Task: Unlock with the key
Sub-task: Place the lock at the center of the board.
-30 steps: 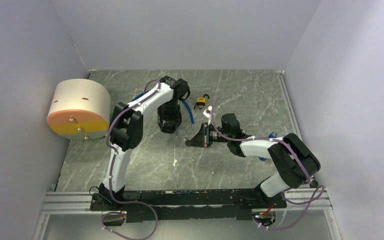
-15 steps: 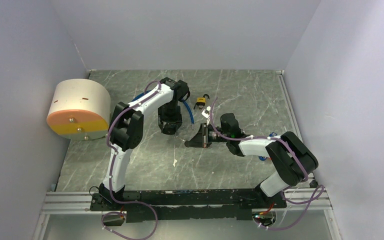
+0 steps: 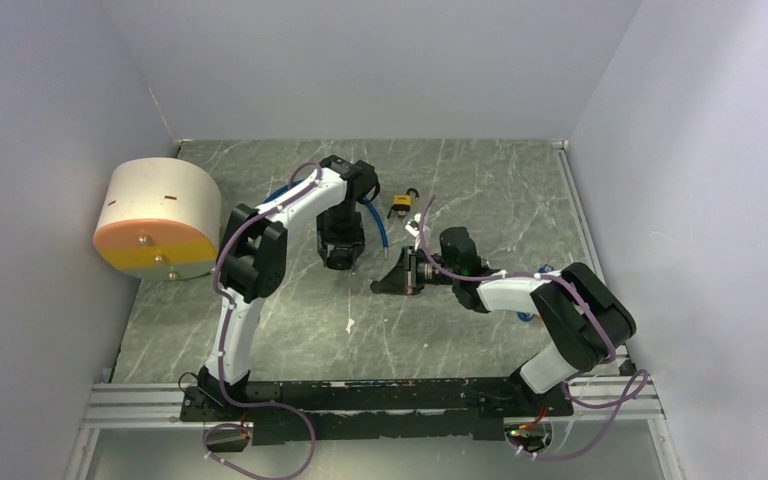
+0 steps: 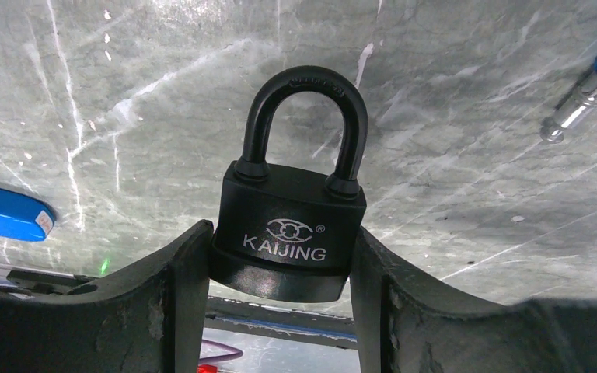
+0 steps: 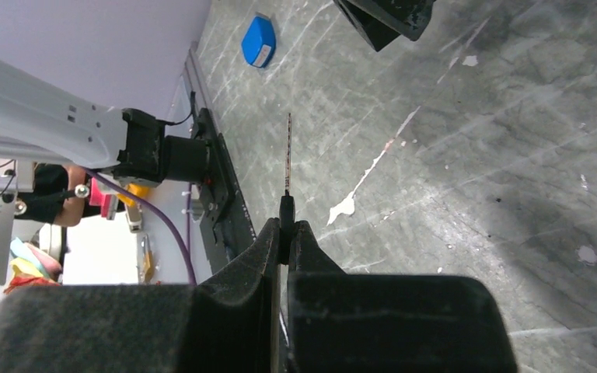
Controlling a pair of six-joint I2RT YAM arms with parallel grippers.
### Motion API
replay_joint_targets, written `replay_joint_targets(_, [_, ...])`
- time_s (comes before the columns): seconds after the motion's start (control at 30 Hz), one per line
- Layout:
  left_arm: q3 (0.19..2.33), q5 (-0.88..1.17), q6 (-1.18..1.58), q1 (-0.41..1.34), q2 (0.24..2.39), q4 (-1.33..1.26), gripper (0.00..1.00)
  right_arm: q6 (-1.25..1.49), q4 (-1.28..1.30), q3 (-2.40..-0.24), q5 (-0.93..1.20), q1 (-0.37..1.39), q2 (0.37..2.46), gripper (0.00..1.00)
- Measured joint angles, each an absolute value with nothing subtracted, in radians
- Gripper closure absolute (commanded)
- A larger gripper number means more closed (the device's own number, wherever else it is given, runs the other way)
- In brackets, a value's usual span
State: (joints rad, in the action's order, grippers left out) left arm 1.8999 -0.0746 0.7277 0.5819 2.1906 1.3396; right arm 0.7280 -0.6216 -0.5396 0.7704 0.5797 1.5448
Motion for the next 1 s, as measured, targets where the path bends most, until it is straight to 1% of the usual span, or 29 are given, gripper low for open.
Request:
replay_joint_targets(0.17, [1.855, -0.043, 0.726, 0.582, 2.173, 1.287, 0.97, 0.727, -0.583, -0.539, 0.711, 0.574, 1.544, 1.00])
replay_joint_targets(0.27, [1.791, -0.017, 0.719, 0.583, 2.135, 1.228, 0.98, 0.738, -0.568, -0.524, 0.675, 0.534, 1.530, 1.00])
replay_joint_targets(0.43, [1.589, -0.005, 0.683, 0.611, 1.980, 1.028, 0.97, 0.750, -0.467, -0.492, 0.581, 0.424, 1.433, 1.00])
replay_joint_targets(0.53, [1.430, -0.010, 0.637, 0.657, 1.849, 0.835, 0.97, 0.733, -0.389, -0.492, 0.523, 0.388, 1.366, 1.00])
replay_joint_targets(0.67, [1.195, 0.001, 0.567, 0.737, 1.684, 0.517, 0.97, 0.705, -0.291, -0.496, 0.465, 0.348, 1.312, 1.00])
replay_joint_targets(0.73, [1.053, 0.025, 0.530, 0.769, 1.618, 0.305, 0.98, 0.692, -0.253, -0.496, 0.442, 0.332, 1.307, 1.00])
replay_joint_targets(0.83, [0.875, 0.068, 0.473, 0.797, 1.573, 0.029, 0.97, 0.679, -0.217, -0.496, 0.428, 0.318, 1.307, 1.00])
replay_joint_targets(0.9, [0.768, 0.092, 0.427, 0.815, 1.571, -0.167, 0.94, 0.670, -0.214, -0.496, 0.432, 0.316, 1.309, 1.00])
replay_joint_targets(1.0, [0.667, 0.145, 0.378, 0.845, 1.599, -0.382, 0.90, 0.650, -0.214, -0.496, 0.455, 0.316, 1.324, 1.00])
